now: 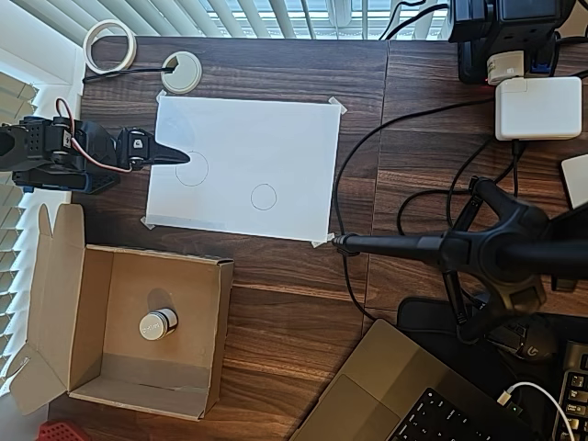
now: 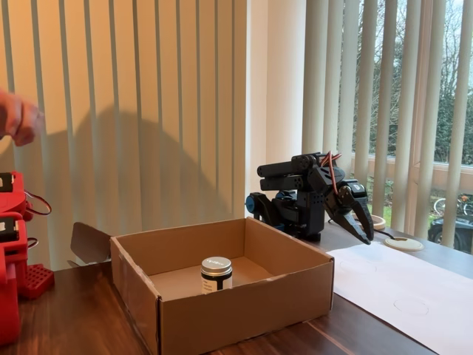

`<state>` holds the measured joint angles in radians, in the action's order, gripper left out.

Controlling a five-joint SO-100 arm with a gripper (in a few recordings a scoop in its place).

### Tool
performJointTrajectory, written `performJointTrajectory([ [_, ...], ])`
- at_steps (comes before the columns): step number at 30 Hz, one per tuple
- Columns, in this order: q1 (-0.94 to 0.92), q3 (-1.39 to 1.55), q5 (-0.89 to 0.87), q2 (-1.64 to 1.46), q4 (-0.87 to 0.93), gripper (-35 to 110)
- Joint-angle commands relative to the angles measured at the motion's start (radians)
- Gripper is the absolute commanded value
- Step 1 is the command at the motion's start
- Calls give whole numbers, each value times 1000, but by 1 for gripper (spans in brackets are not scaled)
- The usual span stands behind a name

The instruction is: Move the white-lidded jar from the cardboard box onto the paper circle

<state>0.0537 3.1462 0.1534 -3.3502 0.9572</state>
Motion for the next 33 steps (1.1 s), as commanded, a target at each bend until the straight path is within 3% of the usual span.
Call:
performJointTrajectory([
  [1,11,-17,14,-64,8,0],
  [33,11,-17,15,-64,8,0],
])
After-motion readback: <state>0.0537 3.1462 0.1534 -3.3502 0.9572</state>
